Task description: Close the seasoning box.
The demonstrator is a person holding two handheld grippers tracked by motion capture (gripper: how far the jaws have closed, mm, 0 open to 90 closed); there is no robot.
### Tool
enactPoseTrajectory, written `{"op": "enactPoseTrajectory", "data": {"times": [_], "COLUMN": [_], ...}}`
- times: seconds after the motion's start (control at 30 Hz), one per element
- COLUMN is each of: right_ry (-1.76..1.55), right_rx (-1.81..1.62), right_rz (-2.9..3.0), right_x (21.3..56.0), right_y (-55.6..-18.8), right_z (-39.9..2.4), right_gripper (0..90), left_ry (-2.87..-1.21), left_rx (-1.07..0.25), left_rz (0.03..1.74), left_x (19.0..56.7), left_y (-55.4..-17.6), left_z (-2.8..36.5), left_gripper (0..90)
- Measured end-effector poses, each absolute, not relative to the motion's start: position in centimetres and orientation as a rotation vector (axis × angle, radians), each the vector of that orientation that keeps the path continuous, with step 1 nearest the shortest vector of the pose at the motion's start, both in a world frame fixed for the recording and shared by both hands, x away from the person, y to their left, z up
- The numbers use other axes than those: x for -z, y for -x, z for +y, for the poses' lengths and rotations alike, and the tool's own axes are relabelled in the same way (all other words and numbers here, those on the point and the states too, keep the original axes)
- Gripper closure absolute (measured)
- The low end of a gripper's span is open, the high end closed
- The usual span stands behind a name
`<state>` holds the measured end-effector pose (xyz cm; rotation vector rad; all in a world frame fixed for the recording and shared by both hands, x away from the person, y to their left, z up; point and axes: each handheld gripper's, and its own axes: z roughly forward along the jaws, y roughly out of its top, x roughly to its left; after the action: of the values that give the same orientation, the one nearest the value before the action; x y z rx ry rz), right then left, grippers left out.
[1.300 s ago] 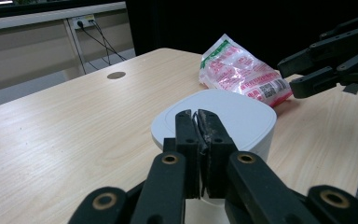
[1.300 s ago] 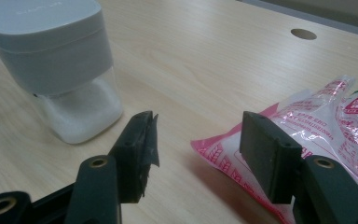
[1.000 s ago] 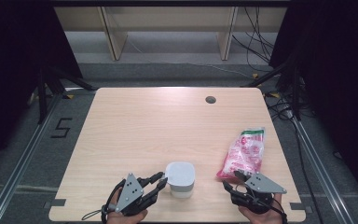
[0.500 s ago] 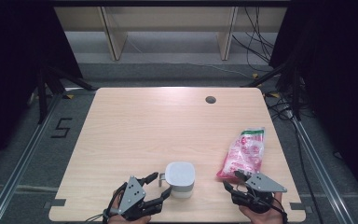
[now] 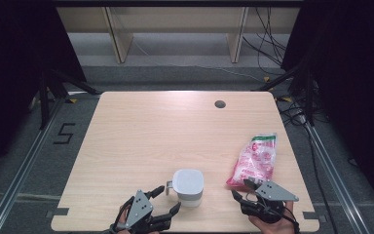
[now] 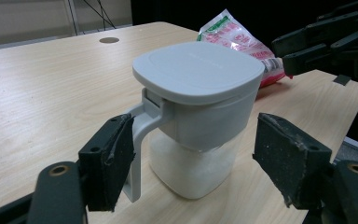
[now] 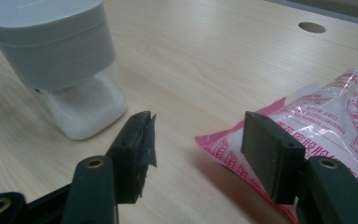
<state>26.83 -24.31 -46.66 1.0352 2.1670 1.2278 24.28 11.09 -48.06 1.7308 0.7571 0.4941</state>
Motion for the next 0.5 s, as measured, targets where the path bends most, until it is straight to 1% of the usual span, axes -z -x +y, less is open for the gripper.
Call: {"op": "enactPoseTrajectory", "data": {"times": [0.03,0.13,0.2,0.23,0.3,0.33,0.4,0.43,0.5], "right_ry": [-1.049,-0.999,-1.023,-1.03,-1.035,-1.009,-1.005,-1.002,-0.992], "right_rx": [-1.227,-1.214,-1.213,-1.211,-1.213,-1.217,-1.218,-1.208,-1.209], "right_rz": [2.16,2.157,2.174,2.172,2.175,2.166,2.206,2.221,2.225], "right_x": [46.6,46.6,46.7,46.7,46.7,46.7,46.8,46.8,47.0], "right_y": [-26.7,-26.9,-26.8,-26.8,-26.7,-26.8,-26.6,-26.5,-26.4], "right_z": [-24.2,-24.3,-24.3,-24.2,-24.2,-24.2,-23.9,-23.9,-23.8], "right_gripper": [43.6,43.6,43.6,43.5,43.5,43.4,43.4,43.4,43.4], "left_ry": [-1.718,-1.753,-1.734,-1.768,-1.745,-1.765,-1.751,-1.775,-1.769], "left_rx": [-0.49,-0.513,-0.516,-0.536,-0.52,-0.536,-0.509,-0.516,-0.521], "left_rz": [0.769,0.769,0.773,0.759,0.764,0.742,0.77,0.762,0.737], "left_x": [48.3,48.4,48.5,48.4,48.5,48.4,48.6,48.6,48.7], "left_y": [-24.2,-23.9,-23.7,-23.7,-23.6,-23.6,-23.3,-23.2,-23.4], "left_z": [10.9,11.1,11.0,11.3,11.1,11.2,10.8,10.7,10.5], "left_gripper": [27.8,27.3,26.7,26.3,25.9,25.3,24.3,24.3,24.2]}}
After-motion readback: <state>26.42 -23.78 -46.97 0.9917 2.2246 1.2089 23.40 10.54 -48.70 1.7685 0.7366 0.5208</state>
